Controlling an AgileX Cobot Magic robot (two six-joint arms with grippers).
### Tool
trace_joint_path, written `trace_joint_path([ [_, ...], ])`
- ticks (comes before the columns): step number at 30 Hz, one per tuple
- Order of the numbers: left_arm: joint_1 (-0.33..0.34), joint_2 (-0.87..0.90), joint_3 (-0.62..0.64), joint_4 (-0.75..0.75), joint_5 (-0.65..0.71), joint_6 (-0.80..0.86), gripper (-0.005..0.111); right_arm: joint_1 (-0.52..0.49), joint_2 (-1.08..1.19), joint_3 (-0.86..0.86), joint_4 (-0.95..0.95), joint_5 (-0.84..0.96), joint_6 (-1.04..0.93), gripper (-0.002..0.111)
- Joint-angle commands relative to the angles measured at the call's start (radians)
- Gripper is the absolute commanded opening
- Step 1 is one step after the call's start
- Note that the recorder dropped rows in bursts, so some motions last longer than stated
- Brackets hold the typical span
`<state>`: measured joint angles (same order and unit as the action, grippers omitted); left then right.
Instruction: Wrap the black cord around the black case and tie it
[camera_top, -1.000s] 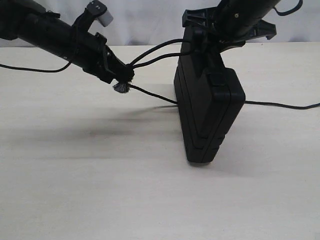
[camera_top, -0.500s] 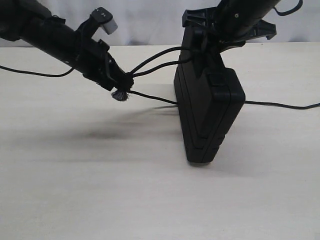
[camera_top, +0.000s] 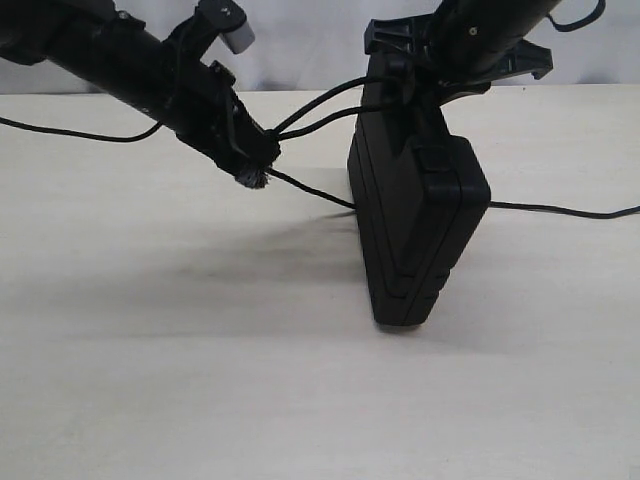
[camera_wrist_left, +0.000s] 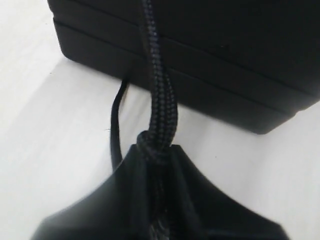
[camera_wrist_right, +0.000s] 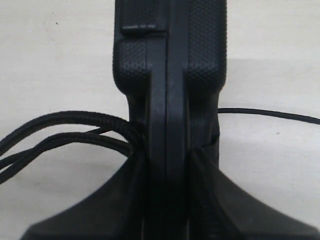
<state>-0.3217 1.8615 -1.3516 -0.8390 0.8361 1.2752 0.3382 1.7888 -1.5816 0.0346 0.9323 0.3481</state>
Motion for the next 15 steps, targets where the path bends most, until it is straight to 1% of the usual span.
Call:
trace_joint_path([
  [1, -0.05, -0.035, 0.001, 0.06, 0.002, -0.061, 0.0, 0.002, -0.004, 0.001, 0.014, 0.006, 0.004, 0.004],
  [3, -0.071, -0.035, 0.001, 0.089, -0.005, -0.087, 0.0, 0.002, -0.004, 0.001, 0.014, 0.006, 0.004, 0.004],
  [6, -0.103, -0.035, 0.001, 0.174, -0.02, -0.148, 0.0, 0.002, -0.004, 0.001, 0.014, 0.006, 0.004, 0.004],
  [9, -0.116, -0.035, 0.001, 0.245, -0.046, -0.212, 0.0, 0.002, -0.004, 0.001, 0.014, 0.006, 0.004, 0.004],
  [12, -0.116, -0.035, 0.001, 0.255, -0.046, -0.236, 0.0, 0.002, -0.004, 0.001, 0.014, 0.006, 0.004, 0.004],
  [15, -0.119, -0.035, -0.001, 0.229, -0.015, -0.236, 0.0, 0.002, -0.004, 0.001, 0.014, 0.006, 0.004, 0.004],
])
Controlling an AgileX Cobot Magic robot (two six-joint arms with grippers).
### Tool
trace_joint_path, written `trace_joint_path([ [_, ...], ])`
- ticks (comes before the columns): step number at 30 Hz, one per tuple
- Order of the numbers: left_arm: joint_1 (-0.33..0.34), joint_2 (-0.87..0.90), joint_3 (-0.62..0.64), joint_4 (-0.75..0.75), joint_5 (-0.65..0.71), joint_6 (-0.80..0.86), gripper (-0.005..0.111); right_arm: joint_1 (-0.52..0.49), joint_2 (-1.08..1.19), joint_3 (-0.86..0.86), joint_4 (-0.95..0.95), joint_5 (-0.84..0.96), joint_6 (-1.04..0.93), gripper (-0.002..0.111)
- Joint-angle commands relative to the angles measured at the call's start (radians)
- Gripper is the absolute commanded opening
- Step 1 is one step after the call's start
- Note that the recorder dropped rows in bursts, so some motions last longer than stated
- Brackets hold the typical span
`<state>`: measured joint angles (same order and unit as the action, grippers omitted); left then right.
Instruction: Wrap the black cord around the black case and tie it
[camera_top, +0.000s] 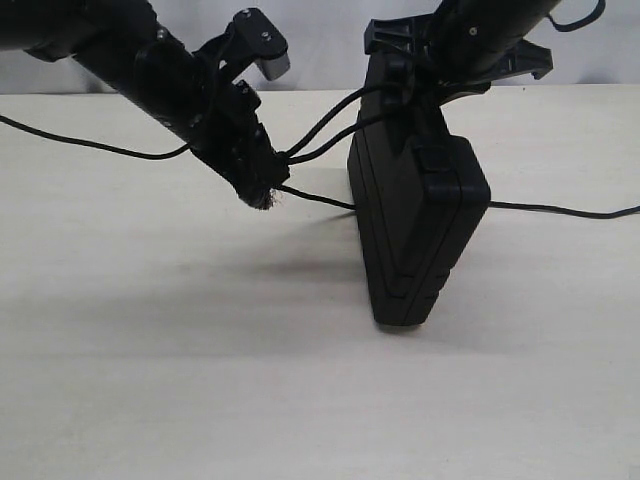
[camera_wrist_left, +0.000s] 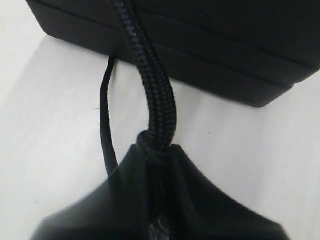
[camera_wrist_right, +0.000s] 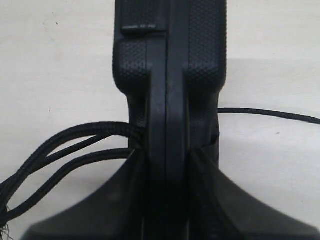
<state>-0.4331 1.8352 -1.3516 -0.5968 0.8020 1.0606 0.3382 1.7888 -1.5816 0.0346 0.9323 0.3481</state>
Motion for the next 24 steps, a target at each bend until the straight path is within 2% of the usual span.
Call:
trace_joint_path([
  [1, -0.009, -0.008, -0.01, -0.026, 0.046, -0.022, 0.0, 0.002, -0.004, 0.001, 0.014, 0.006, 0.004, 0.004],
  [8, -0.009, -0.008, -0.131, -0.183, 0.31, -0.048, 0.0, 0.002, -0.004, 0.001, 0.014, 0.006, 0.004, 0.004],
  [11, -0.009, -0.008, -0.155, -0.156, 0.297, -0.099, 0.0, 0.002, -0.004, 0.001, 0.014, 0.006, 0.004, 0.004],
  [24, -0.009, 0.081, -0.156, -0.149, 0.138, -0.088, 0.0, 0.002, -0.004, 0.001, 0.014, 0.006, 0.004, 0.004],
])
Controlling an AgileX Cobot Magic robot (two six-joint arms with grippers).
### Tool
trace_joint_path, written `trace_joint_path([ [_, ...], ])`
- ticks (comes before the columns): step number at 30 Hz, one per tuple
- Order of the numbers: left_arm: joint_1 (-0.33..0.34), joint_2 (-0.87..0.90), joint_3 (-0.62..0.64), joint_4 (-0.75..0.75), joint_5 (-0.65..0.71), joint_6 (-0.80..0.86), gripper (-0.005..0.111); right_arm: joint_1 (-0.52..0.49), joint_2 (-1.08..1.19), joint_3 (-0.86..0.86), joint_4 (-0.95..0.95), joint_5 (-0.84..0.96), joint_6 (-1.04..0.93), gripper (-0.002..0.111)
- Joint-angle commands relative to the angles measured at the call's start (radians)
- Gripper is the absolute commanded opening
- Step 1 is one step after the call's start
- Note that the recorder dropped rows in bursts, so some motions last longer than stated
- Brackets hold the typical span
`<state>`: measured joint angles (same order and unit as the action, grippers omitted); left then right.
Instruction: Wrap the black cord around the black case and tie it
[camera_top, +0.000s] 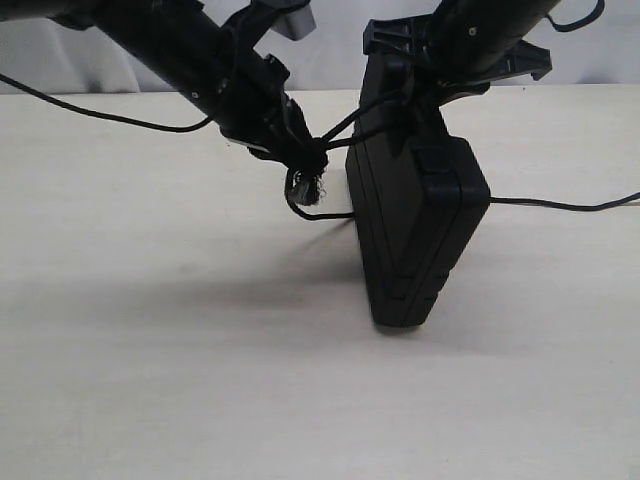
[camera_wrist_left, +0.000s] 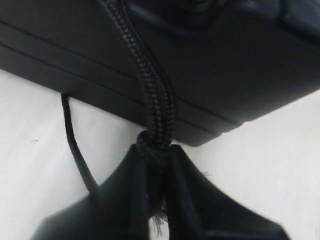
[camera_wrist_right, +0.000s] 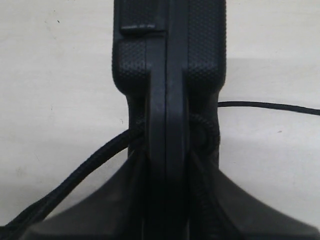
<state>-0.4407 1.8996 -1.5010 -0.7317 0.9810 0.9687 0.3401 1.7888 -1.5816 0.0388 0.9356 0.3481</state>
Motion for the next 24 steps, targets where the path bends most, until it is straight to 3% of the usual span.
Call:
trace_joint_path([
  [1, -0.001, 0.019, -0.006, -0.014, -0.06, 0.006, 0.0, 0.001, -0.004, 0.001, 0.009, 0.002, 0.004, 0.004],
  [10, -0.004, 0.026, -0.006, -0.187, -0.14, 0.119, 0.0, 0.001, -0.004, 0.001, 0.009, 0.002, 0.004, 0.004],
  [24, -0.08, 0.029, -0.006, -0.107, -0.406, 0.13, 0.0, 0.001, -0.004, 0.001, 0.009, 0.002, 0.004, 0.004],
])
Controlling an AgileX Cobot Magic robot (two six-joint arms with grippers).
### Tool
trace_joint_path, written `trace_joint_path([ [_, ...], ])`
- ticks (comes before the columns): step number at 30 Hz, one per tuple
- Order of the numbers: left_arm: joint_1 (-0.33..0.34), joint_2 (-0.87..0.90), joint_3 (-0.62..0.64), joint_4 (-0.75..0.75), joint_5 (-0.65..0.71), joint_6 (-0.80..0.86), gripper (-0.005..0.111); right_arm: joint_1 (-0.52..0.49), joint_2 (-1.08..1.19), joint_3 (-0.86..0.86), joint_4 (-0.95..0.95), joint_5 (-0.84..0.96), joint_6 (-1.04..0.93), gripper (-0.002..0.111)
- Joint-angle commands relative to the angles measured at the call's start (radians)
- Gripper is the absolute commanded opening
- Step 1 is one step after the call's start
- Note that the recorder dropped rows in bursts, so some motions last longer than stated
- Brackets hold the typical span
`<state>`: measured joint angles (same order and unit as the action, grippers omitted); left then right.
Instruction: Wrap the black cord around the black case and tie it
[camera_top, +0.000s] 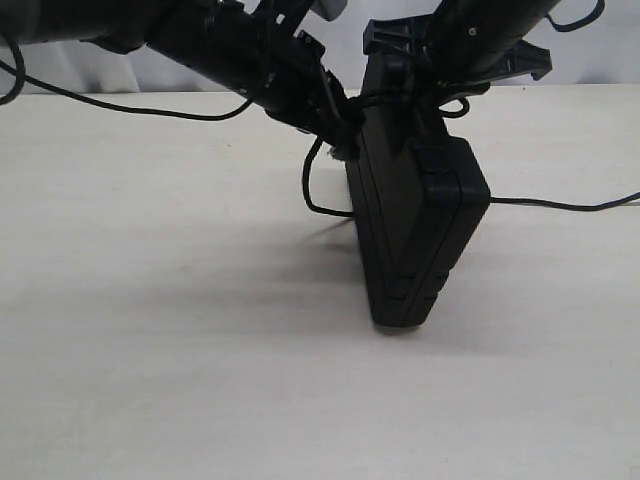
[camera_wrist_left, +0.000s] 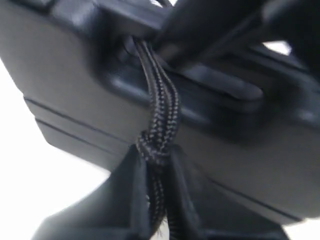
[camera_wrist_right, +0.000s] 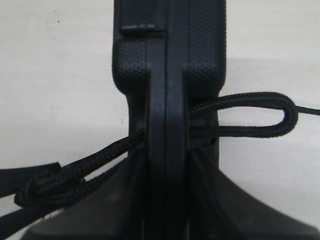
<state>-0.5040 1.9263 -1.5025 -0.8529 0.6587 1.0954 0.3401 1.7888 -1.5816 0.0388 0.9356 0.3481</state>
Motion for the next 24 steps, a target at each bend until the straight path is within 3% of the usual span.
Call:
trace_joint_path([
  [1, -0.02, 0.002, -0.005, 0.041, -0.106, 0.003, 0.0, 0.001, -0.004, 0.001, 0.009, 0.002, 0.004, 0.004],
  [9, -0.032, 0.049, -0.005, 0.086, -0.112, 0.003, 0.0, 0.001, -0.004, 0.001, 0.009, 0.002, 0.004, 0.004],
  [12, -0.055, 0.054, -0.005, 0.086, -0.12, 0.074, 0.0, 0.001, -0.004, 0.001, 0.009, 0.002, 0.004, 0.004],
  [24, -0.102, 0.054, -0.005, 0.047, -0.302, 0.116, 0.0, 0.001, -0.004, 0.001, 0.009, 0.002, 0.004, 0.004],
])
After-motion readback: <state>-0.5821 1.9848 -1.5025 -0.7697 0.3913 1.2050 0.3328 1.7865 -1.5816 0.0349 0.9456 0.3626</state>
